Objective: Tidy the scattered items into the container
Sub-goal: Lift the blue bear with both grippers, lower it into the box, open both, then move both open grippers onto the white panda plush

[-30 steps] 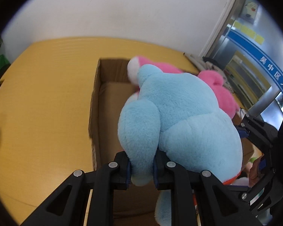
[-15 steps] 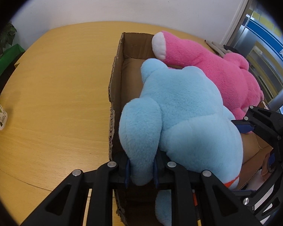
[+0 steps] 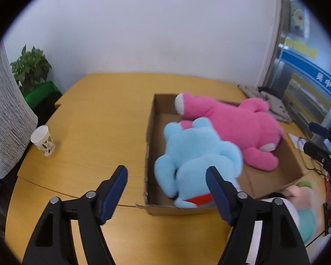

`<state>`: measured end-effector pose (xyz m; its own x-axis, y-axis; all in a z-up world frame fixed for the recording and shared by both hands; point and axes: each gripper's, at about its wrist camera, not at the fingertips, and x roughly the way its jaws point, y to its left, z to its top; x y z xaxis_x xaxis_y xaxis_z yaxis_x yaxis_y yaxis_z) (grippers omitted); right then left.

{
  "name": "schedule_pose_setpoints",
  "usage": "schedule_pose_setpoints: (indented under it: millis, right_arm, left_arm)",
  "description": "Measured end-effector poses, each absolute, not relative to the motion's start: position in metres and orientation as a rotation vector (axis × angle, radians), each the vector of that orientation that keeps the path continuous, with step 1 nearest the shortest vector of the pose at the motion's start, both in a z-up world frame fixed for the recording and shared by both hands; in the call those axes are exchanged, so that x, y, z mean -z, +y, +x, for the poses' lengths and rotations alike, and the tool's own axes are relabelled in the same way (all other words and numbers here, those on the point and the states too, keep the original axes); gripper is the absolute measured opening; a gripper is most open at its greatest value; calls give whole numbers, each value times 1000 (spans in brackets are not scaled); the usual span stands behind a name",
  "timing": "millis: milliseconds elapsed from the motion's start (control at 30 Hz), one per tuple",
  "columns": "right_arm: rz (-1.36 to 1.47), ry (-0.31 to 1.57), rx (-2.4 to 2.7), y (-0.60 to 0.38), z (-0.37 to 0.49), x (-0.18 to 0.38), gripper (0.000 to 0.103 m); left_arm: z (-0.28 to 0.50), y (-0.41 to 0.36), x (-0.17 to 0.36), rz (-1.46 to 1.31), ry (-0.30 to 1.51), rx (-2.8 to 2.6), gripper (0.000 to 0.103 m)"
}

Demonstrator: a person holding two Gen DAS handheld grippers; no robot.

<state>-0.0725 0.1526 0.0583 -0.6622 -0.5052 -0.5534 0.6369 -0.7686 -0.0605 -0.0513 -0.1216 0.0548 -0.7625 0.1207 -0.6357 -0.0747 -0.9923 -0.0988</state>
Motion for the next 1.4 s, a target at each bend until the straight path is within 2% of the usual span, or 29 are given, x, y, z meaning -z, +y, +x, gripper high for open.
schedule_pose_setpoints:
  millis: [100,367,633,1267,1400]
  right_arm:
    - [677,198,2472,194,-50,-69,103]
    - [735,118,2572,233,-10,-64,103]
    - [723,151,2616,255,25,-63,103]
    - [806,200,2599,248,22,-42,103]
    - [800,243,2514,237,25,-33,103]
  left_arm:
    - [-26,-97,-66,-969,-82,-2847,79]
    - [3,-30,-57,-911,-105,-2745,79]
    - [24,0,-43,-933,-83,-2665,79]
    - [17,-11,-18,-1019,-156,-2621,79]
    - [9,-19,-4,-1076,-271,-2503,78]
